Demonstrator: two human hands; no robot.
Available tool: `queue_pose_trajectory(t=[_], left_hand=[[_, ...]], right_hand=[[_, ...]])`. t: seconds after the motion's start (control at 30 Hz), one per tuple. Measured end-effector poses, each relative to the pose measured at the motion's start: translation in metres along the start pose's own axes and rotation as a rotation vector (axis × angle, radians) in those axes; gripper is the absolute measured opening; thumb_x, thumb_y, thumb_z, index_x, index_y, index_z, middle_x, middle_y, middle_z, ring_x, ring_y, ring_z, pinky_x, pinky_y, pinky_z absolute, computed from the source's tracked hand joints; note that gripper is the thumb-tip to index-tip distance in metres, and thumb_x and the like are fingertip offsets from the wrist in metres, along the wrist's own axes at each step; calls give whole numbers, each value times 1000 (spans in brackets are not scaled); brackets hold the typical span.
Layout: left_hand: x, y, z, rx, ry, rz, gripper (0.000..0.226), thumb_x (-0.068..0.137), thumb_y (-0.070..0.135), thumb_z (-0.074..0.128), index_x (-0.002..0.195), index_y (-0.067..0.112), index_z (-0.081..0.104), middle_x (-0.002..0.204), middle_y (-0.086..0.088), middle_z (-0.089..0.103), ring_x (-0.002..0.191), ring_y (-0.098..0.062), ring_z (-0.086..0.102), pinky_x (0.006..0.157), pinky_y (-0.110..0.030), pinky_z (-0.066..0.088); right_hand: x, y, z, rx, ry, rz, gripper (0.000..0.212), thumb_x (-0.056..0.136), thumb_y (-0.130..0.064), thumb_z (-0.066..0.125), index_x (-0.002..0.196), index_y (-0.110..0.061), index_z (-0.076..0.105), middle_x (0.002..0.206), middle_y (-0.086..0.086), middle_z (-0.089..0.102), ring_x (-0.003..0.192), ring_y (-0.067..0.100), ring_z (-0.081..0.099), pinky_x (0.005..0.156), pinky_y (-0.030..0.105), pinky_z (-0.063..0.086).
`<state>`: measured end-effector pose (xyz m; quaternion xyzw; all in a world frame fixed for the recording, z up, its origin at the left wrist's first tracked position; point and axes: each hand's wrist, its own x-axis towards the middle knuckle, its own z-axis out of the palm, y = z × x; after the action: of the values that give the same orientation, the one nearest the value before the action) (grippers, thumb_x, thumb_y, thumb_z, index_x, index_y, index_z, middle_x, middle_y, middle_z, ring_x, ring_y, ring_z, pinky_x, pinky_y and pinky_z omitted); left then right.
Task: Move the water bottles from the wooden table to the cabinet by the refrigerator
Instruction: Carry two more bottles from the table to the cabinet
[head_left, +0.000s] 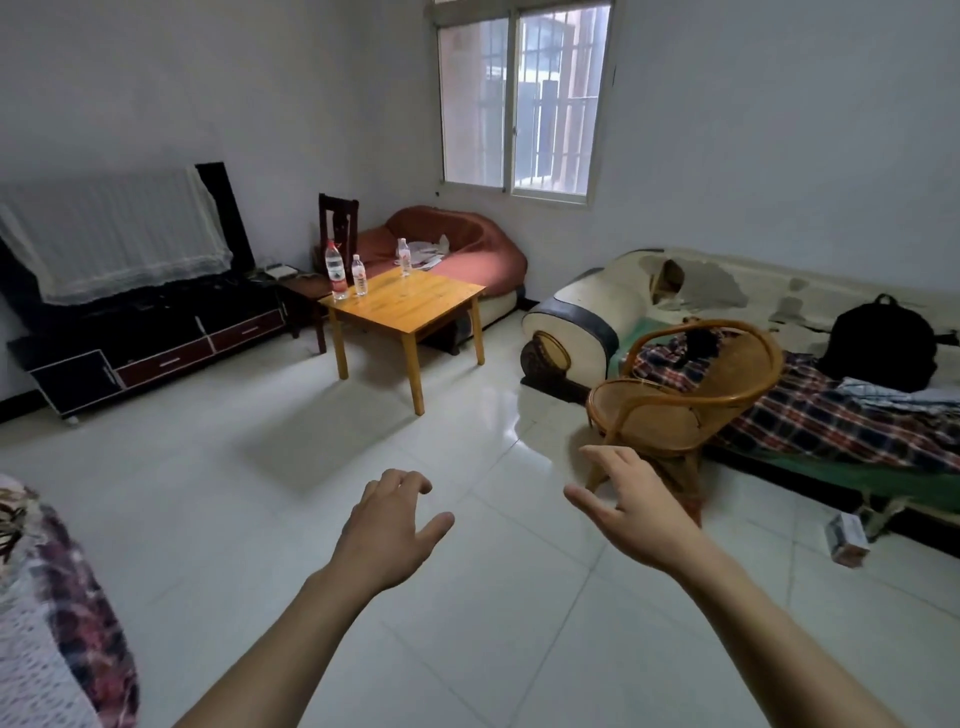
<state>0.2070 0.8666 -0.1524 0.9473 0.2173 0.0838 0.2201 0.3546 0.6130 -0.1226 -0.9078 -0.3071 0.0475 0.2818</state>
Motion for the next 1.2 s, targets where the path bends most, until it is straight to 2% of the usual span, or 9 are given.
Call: queue_pose_trajectory(t=[0.13, 0.3, 0.37, 0.47, 0.53, 0.7, 0.9, 1.07, 1.2], left_hand=[[57, 7, -10, -7, 59, -18, 46, 92, 56, 55, 127, 28, 51, 134, 12, 47, 120, -13, 44, 95, -31, 45], [109, 1, -10, -11, 33, -66, 47, 91, 57, 55, 127, 28, 50, 131, 10, 46, 114, -13, 47, 94, -31, 45], [133, -6, -11, -16, 34, -78, 47, 91, 57, 55, 128, 27, 50, 132, 10, 46, 114, -13, 48, 94, -31, 45], [171, -20, -12, -35, 48, -73, 48, 91, 56, 55, 129, 27, 50, 133, 10, 46, 116, -14, 48, 95, -32, 45], [198, -31, -14, -54, 62, -66, 49, 91, 56, 56, 130, 26, 51, 134, 9, 46, 117, -14, 47, 95, -32, 45], [273, -64, -37, -91, 96, -45, 49, 92, 53, 57, 130, 23, 51, 134, 5, 47, 111, -18, 53, 95, -32, 45], [361, -116, -72, -126, 187, -2, 43, 90, 56, 58, 122, 27, 53, 127, 9, 49, 113, -12, 47, 87, -27, 42], [399, -162, -84, -113, 173, -41, 44, 90, 56, 59, 124, 28, 52, 132, 8, 48, 119, -15, 47, 93, -31, 45], [437, -199, -92, -98, 179, -104, 48, 90, 56, 58, 127, 27, 52, 135, 7, 47, 122, -15, 46, 95, -31, 44]], right_hand=[[63, 2, -16, 63, -16, -44, 61, 91, -58, 54, 144, -29, 40, 145, -3, 43, 120, 19, 55, 100, 45, 50], [124, 0, -16, 90, -48, -80, 63, 91, -59, 53, 145, -28, 40, 146, -3, 42, 112, 23, 62, 97, 46, 53], [149, -3, -11, 83, -50, -88, 64, 91, -60, 52, 145, -29, 39, 149, -3, 40, 115, 22, 61, 99, 46, 52], [188, -6, -1, 48, -36, -104, 63, 91, -59, 51, 146, -30, 39, 150, -3, 40, 130, 15, 48, 109, 41, 43], [216, -13, 5, 27, -36, -116, 63, 91, -58, 51, 145, -29, 39, 151, -3, 41, 134, 13, 43, 110, 37, 40], [286, -42, 13, -76, 0, -150, 64, 90, -62, 48, 145, -29, 41, 148, -3, 43, 133, 12, 43, 111, 37, 40], [380, -83, 22, -131, 56, -178, 65, 87, -67, 44, 142, -31, 42, 144, -5, 45, 126, 10, 46, 103, 29, 42], [436, -99, 58, -122, -32, -171, 62, 91, -60, 50, 144, -29, 41, 149, -4, 42, 131, 12, 44, 109, 37, 43], [497, -111, 81, -103, -49, -195, 59, 94, -56, 50, 145, -28, 41, 149, -4, 41, 132, 13, 42, 109, 36, 42]])
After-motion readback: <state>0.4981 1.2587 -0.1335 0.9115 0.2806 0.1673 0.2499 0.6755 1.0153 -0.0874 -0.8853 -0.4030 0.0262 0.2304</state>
